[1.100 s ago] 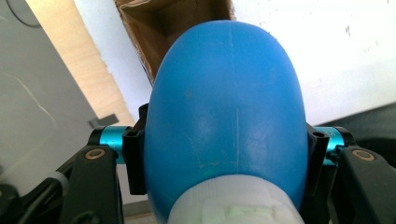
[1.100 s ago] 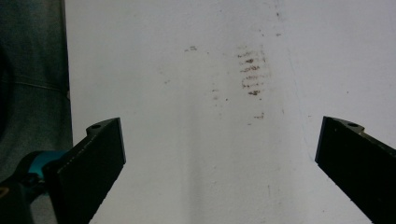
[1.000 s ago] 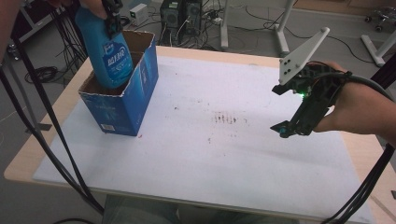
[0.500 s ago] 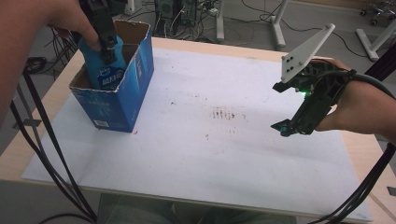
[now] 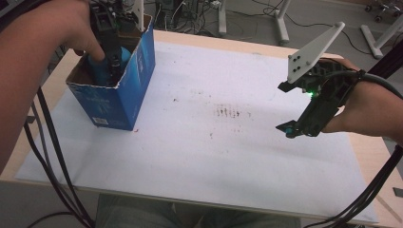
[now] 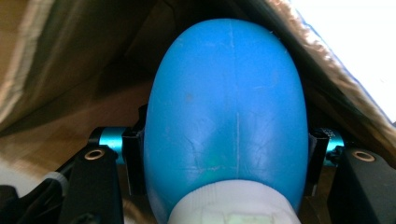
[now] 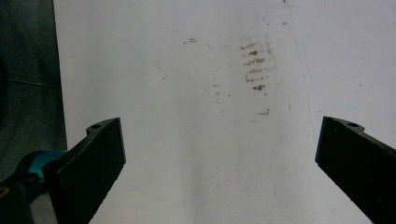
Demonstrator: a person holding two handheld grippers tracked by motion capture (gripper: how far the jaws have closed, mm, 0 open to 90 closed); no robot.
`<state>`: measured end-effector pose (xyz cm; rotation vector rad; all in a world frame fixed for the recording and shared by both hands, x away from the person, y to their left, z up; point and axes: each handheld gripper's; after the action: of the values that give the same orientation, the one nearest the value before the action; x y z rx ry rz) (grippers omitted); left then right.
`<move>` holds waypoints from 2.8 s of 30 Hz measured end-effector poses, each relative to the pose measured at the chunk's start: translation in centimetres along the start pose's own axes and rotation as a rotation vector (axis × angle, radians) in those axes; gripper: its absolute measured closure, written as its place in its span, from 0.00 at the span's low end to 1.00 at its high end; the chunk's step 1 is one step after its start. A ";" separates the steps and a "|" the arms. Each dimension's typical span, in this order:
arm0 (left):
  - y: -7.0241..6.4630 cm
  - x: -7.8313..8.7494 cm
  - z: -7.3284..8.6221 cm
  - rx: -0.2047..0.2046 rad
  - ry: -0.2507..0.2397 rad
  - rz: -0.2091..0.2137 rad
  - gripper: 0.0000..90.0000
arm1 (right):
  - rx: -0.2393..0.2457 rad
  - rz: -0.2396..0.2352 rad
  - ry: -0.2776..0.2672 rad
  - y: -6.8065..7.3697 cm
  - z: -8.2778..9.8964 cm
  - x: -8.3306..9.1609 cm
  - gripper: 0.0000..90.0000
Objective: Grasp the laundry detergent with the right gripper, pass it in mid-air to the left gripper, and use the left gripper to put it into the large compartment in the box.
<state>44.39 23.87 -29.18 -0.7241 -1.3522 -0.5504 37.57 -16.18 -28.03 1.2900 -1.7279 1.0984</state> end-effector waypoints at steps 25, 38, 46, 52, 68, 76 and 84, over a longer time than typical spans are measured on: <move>-0.4 2.2 0.5 0.022 -0.017 0.004 0.30 | -0.014 -0.001 -0.003 -0.1 0.4 0.3 0.01; -3.1 7.3 1.3 -0.034 -0.033 -0.046 0.23 | -0.020 0.007 -0.023 -0.9 0.8 2.1 0.01; -6.6 10.2 0.2 -0.165 -0.074 -0.026 0.18 | -0.006 0.008 0.015 -1.9 1.0 2.6 0.01; -9.1 10.0 -2.0 -0.287 -0.061 0.001 0.14 | 0.007 0.000 0.050 -2.7 0.5 2.3 0.01; -11.9 7.0 -6.5 -0.472 -0.012 0.051 0.04 | 0.079 -0.052 0.169 -3.8 -0.7 -1.0 0.01; -11.8 5.0 -8.2 -0.521 -0.003 0.096 0.02 | 0.102 -0.076 0.222 -4.5 -1.0 -3.3 0.01; -11.2 3.9 -9.0 -0.532 -0.012 0.069 0.02 | 0.102 -0.081 0.243 -5.3 -1.0 -4.6 0.01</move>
<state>42.85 9.94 -24.24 -1.2007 -1.1924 -0.8650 43.93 -14.36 -30.61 1.2203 -1.4450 1.2543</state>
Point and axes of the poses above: each handheld gripper's, and its own axes: x roughly backward along the jaws, z roughly out of its underside, y roughly to its left, and after that the axes turned 8 degrees about z, right-handed
